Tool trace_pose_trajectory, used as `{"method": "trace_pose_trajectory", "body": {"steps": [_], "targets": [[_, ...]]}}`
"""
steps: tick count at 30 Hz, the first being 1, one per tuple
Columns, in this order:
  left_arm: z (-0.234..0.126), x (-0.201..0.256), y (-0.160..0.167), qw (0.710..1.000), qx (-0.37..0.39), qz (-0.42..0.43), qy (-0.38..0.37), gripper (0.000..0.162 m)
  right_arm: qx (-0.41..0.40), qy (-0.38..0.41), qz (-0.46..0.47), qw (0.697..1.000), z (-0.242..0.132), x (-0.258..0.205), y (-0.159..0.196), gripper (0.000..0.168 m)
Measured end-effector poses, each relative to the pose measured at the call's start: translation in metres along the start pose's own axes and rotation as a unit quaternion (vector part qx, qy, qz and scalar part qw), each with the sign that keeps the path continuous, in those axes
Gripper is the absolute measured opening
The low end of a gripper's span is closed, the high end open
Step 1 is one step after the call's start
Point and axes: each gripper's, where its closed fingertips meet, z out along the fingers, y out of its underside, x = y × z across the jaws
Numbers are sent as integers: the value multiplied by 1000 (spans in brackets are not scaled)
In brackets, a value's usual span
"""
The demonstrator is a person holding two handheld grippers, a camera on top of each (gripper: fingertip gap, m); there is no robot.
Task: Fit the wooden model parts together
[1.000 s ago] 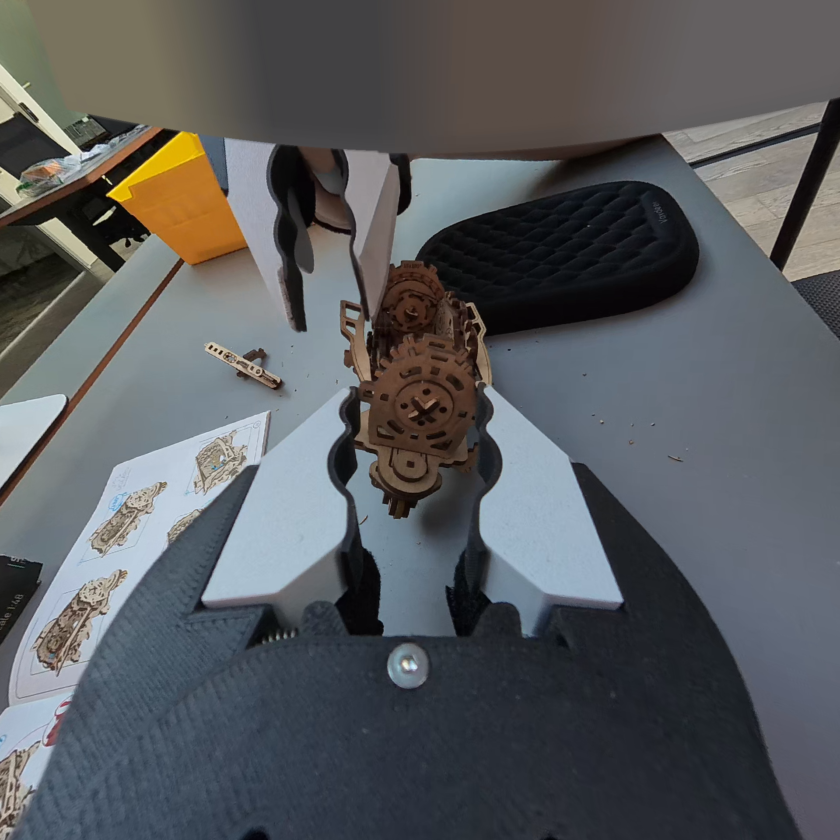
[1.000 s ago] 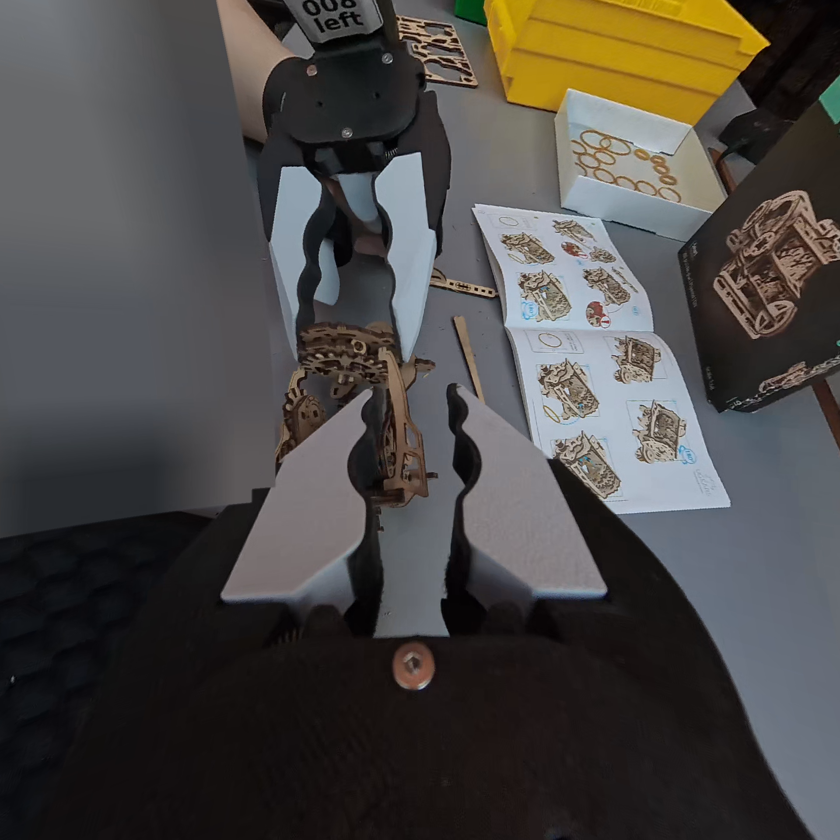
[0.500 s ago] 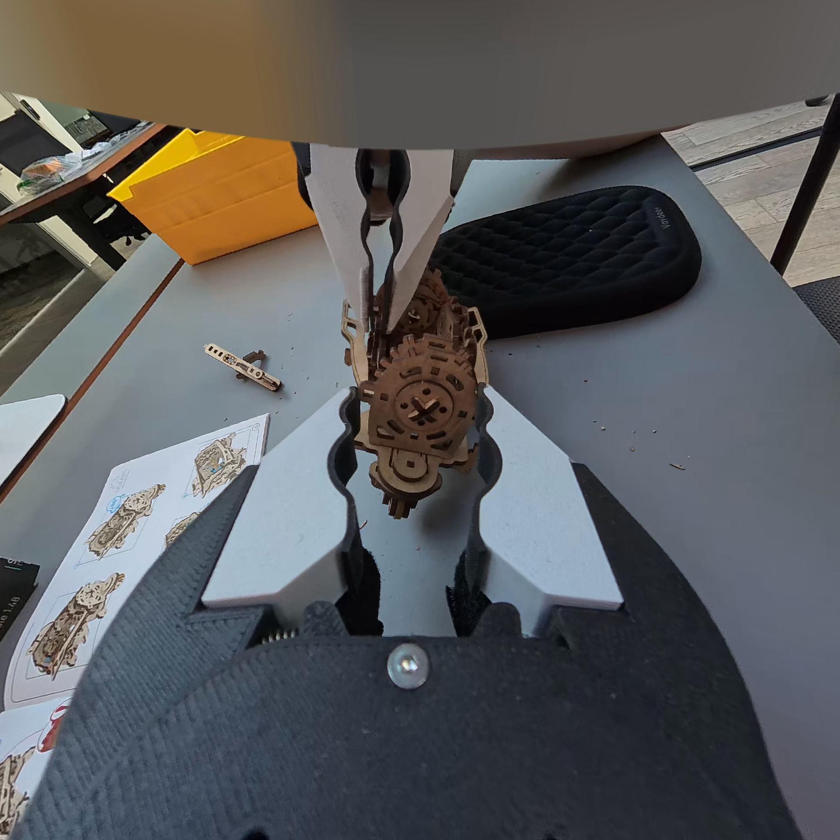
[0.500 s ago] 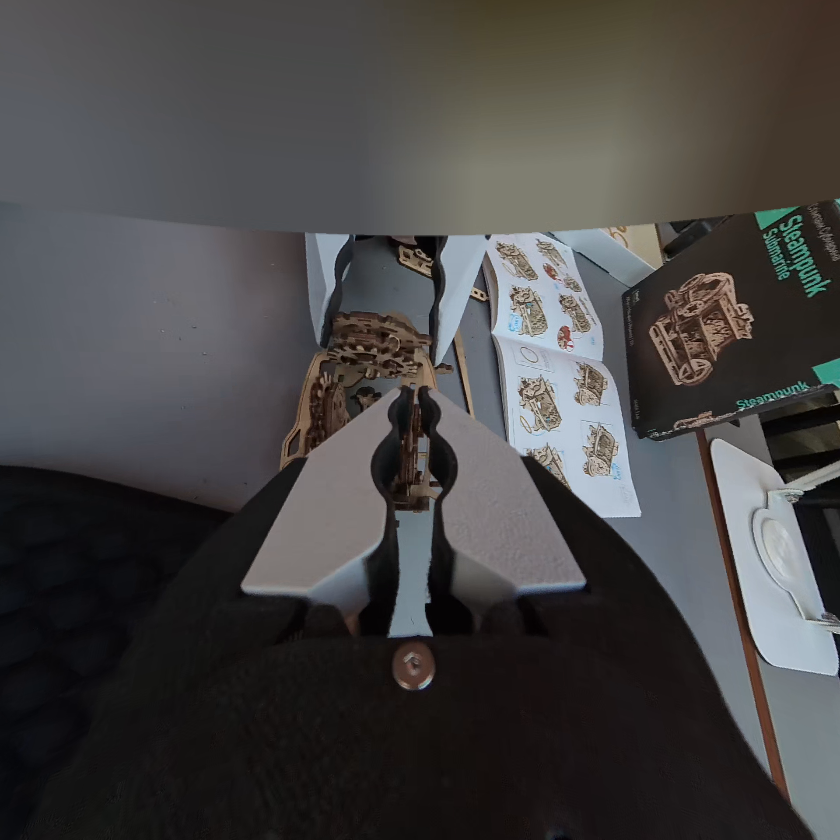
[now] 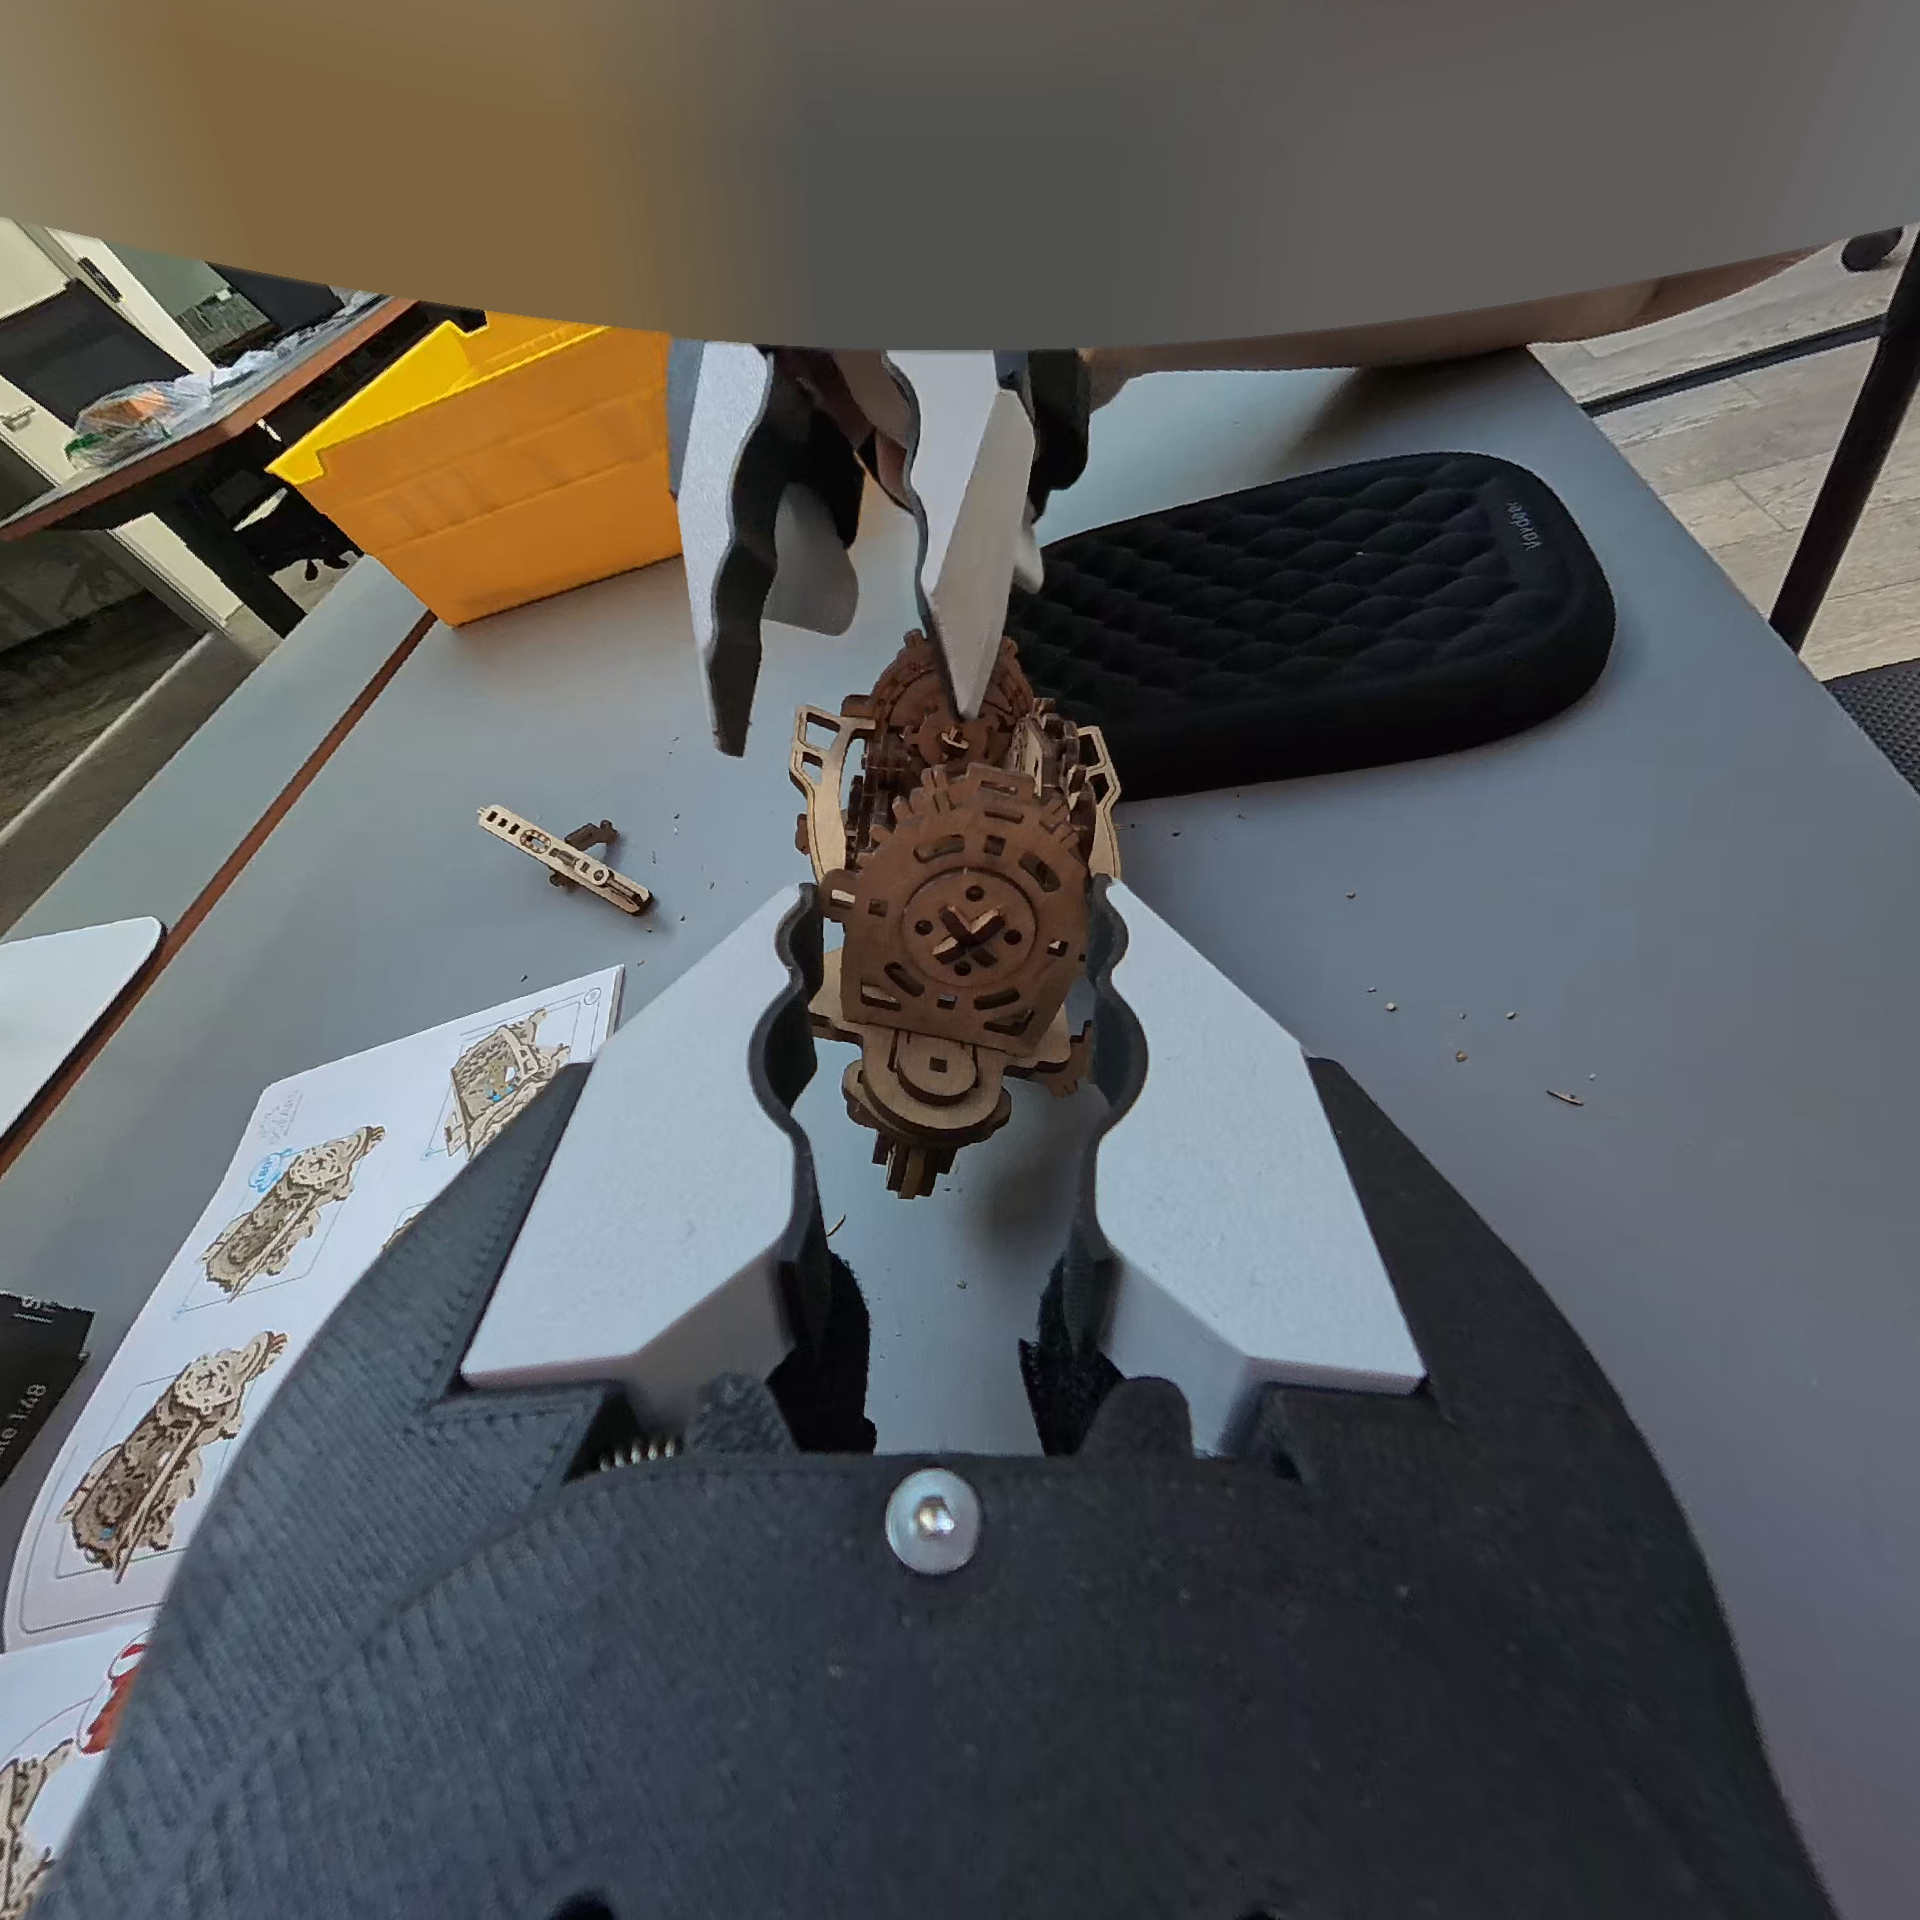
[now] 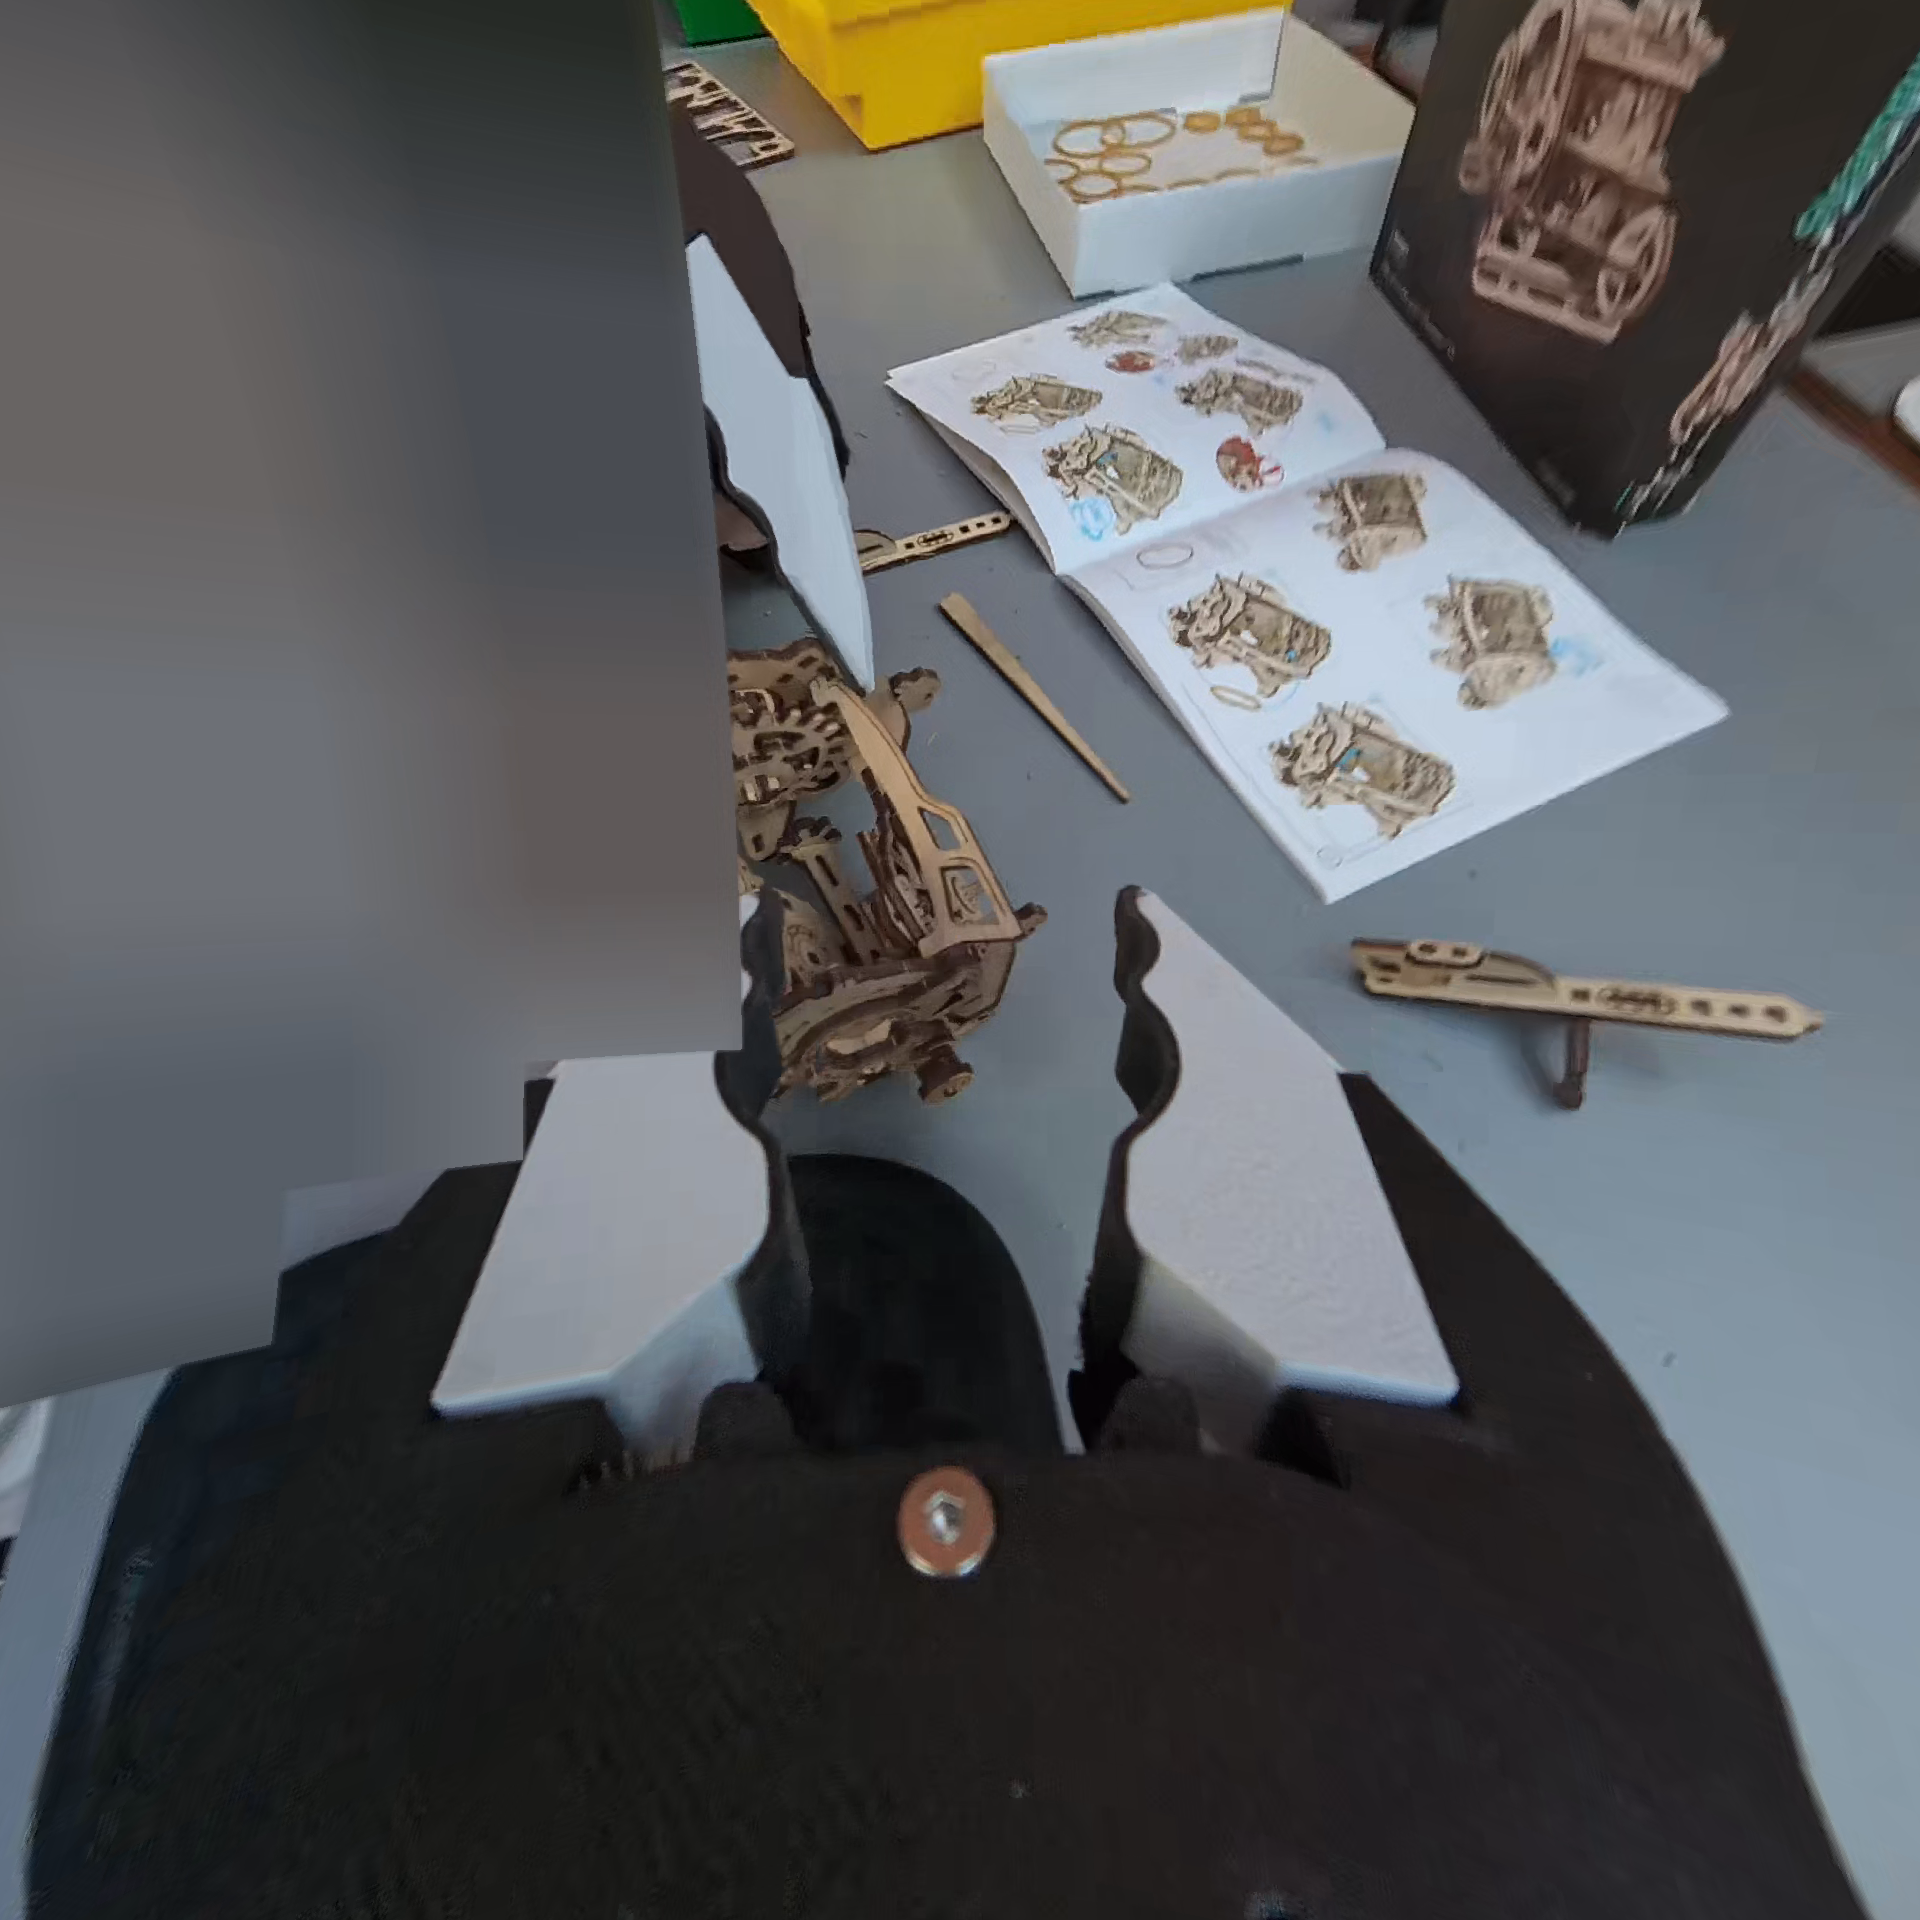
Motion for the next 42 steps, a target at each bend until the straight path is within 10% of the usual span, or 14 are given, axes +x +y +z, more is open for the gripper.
{"method": "trace_pose_trajectory", "body": {"steps": [1,10,42], "targets": [[0,0,0,1000,-1,1,-1,49,-5,8,42,999,1,2,3,64],[1,-1,2,1000,-5,10,-7,49,-53,28,231,971,12,-5,20,51],[2,6,4,999,-12,-41,26,49,33,-39,302,952,12,-1,15,41]]}}
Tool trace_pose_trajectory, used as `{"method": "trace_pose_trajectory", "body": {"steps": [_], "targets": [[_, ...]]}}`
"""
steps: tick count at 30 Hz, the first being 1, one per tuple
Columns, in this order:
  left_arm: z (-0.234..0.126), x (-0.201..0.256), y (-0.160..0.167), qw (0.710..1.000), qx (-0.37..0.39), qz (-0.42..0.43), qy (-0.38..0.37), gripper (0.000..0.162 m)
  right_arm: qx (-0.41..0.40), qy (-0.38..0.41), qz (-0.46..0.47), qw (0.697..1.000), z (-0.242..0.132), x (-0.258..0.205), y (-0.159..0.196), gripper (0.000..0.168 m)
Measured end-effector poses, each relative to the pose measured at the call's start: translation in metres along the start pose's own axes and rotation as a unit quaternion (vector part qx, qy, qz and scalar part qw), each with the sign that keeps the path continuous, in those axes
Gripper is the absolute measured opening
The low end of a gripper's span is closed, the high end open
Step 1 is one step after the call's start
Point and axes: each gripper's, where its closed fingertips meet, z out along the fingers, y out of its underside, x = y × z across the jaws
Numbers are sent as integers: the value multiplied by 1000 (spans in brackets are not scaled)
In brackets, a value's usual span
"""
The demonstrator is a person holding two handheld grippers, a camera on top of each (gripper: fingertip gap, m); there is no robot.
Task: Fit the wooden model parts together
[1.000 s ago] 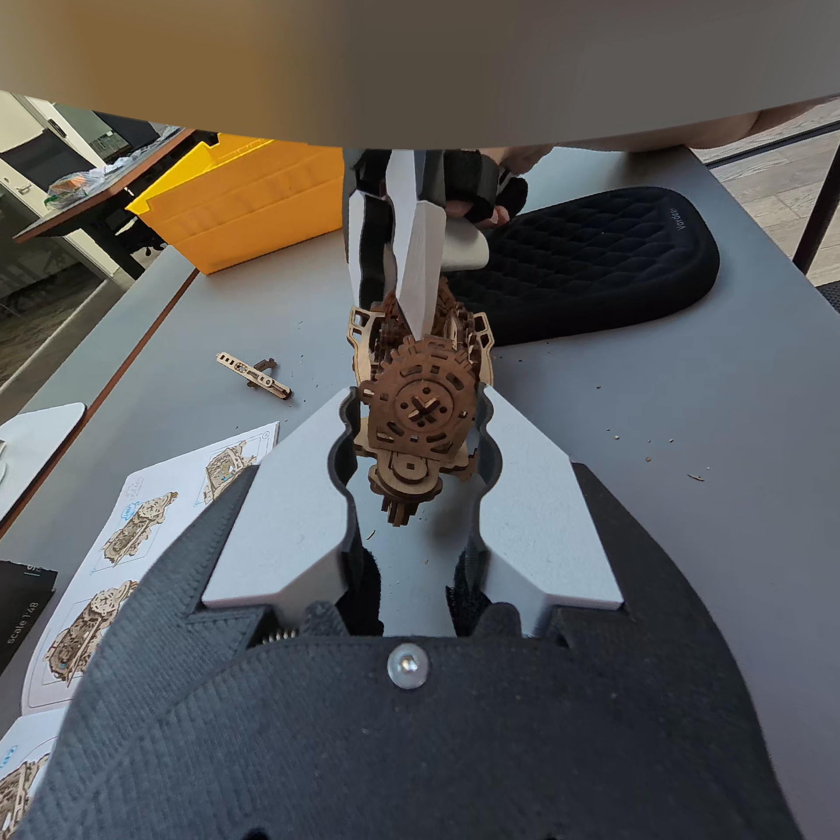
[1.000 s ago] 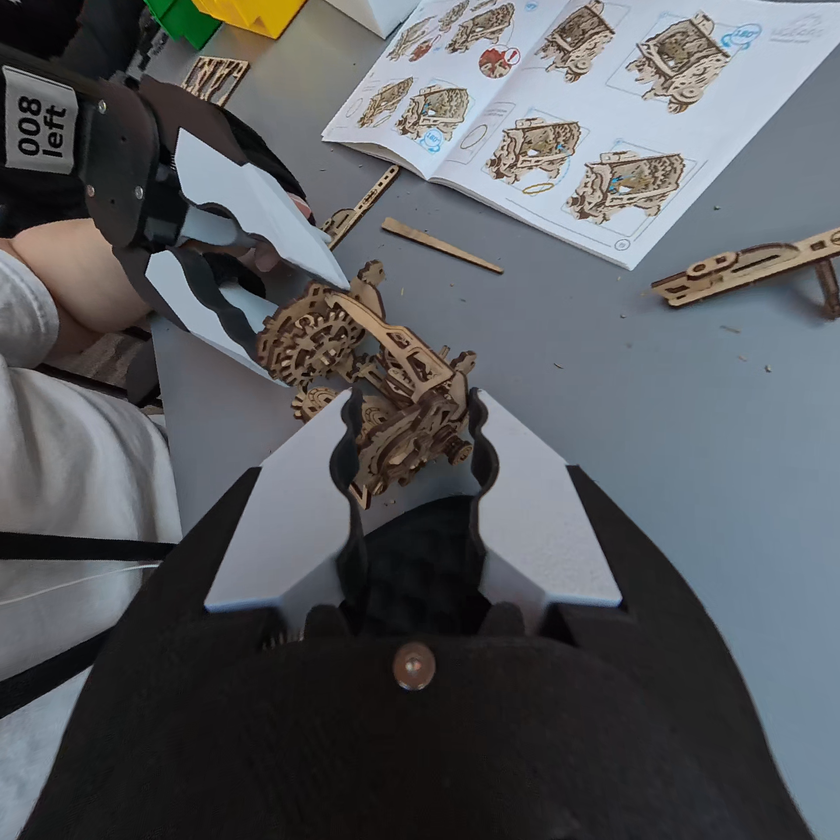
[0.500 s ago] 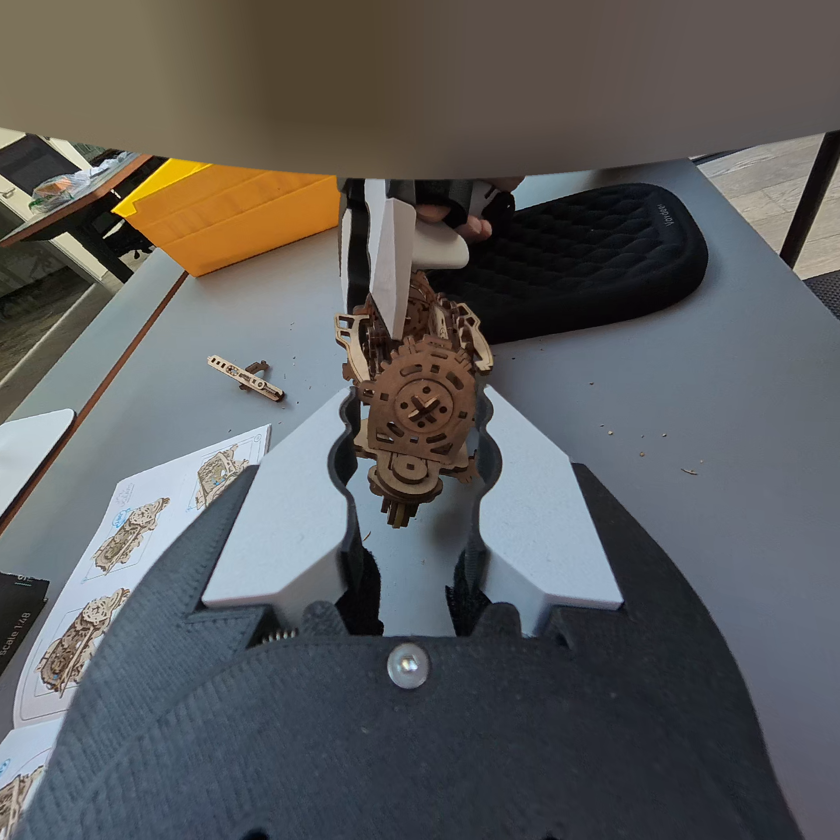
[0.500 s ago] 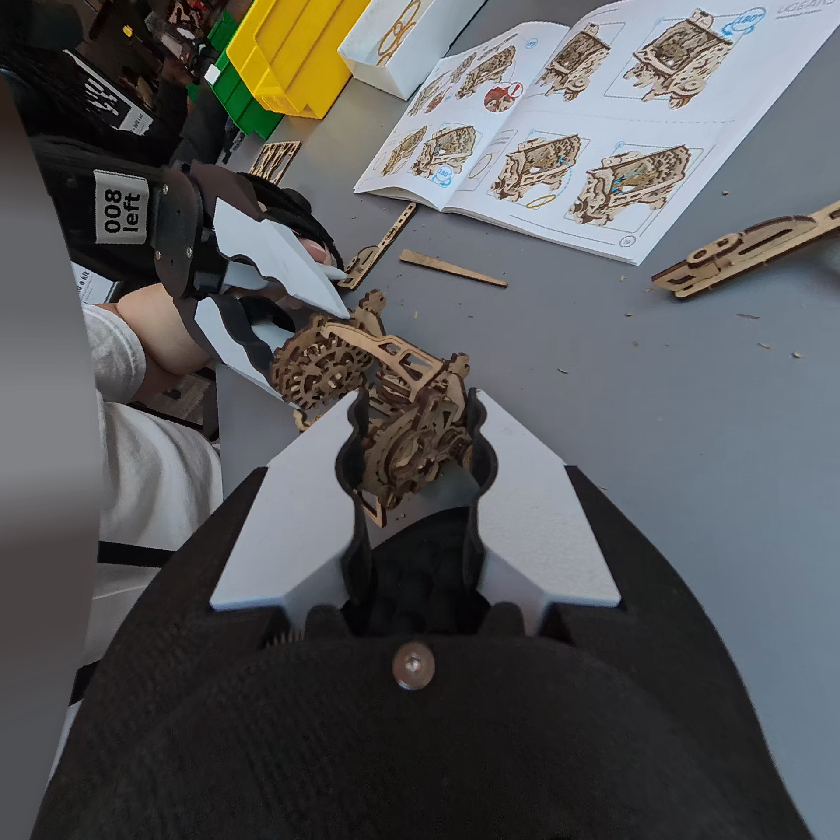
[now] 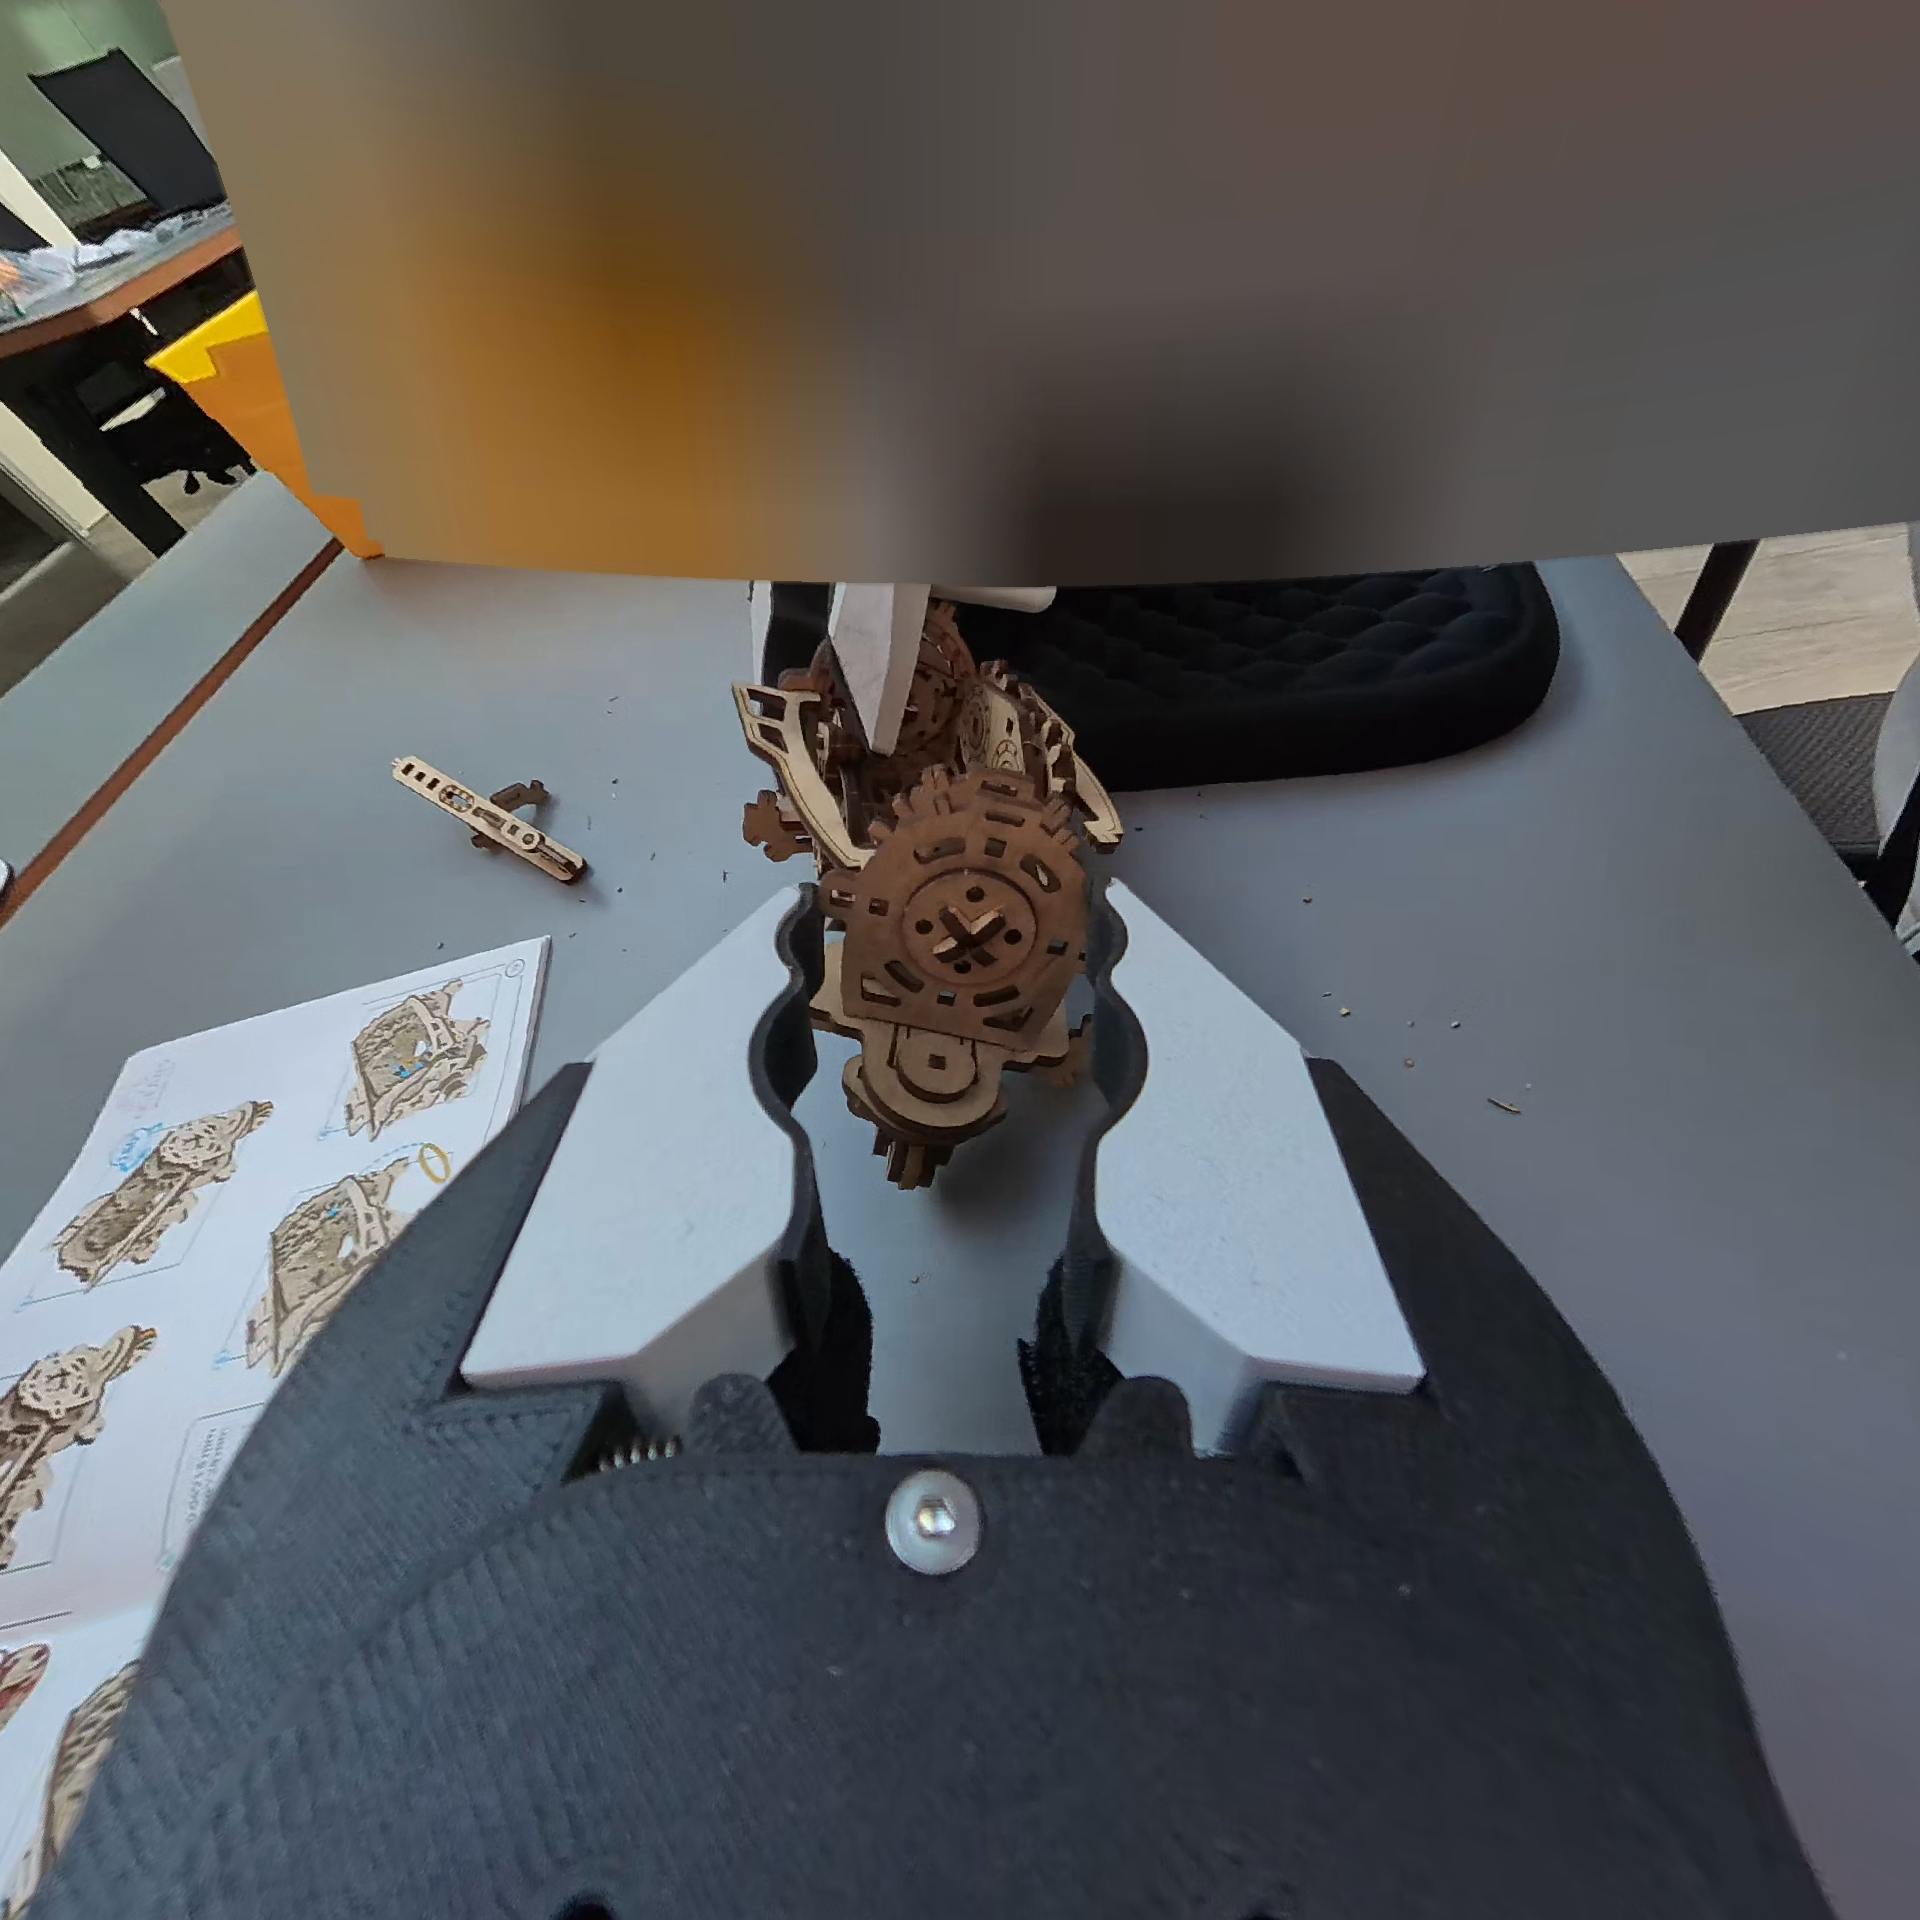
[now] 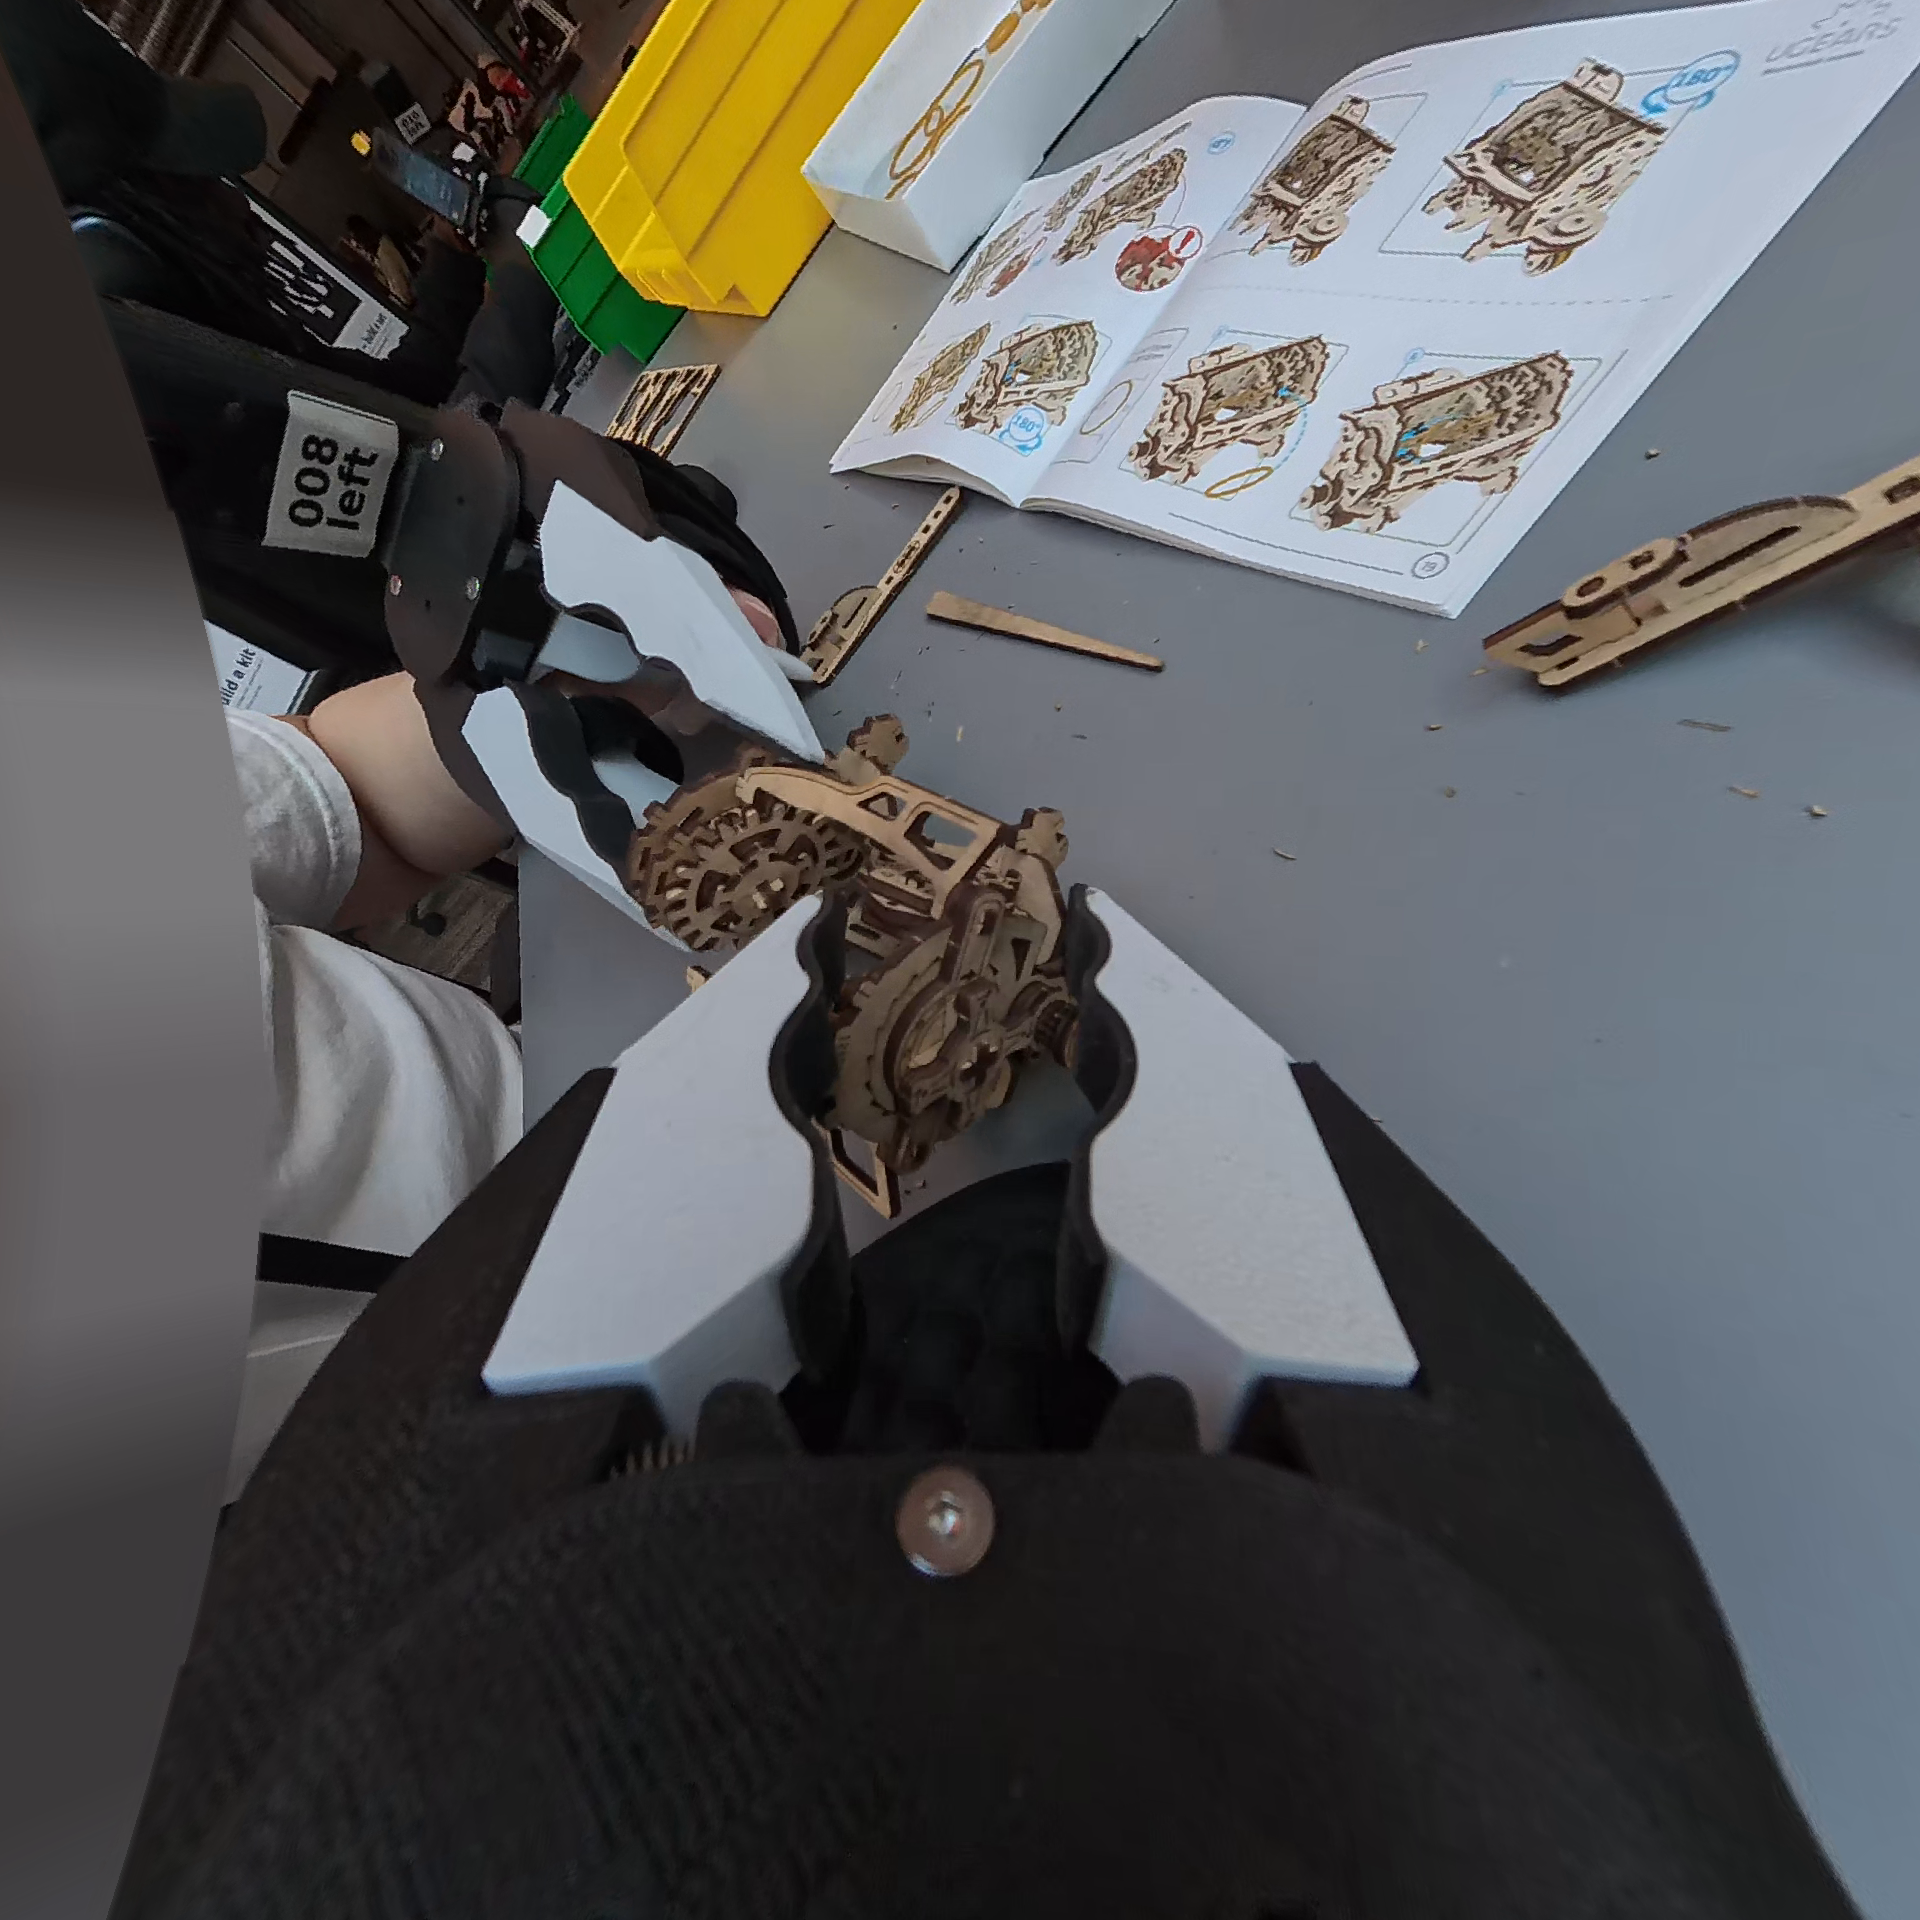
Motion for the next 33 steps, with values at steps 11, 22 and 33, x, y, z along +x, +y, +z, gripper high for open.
{"method": "trace_pose_trajectory", "body": {"steps": [11,22,33], "targets": [[4,1,-2,1000,1,9,-6,49,11,-11,23,1000,-2,2,-3,41],[5,0,-2,1000,0,3,-10,49,2,-18,13,1000,-2,-2,-2,52],[6,-3,-1,1000,-5,0,-20,49,-43,-6,-29,999,-12,2,4,46]]}}
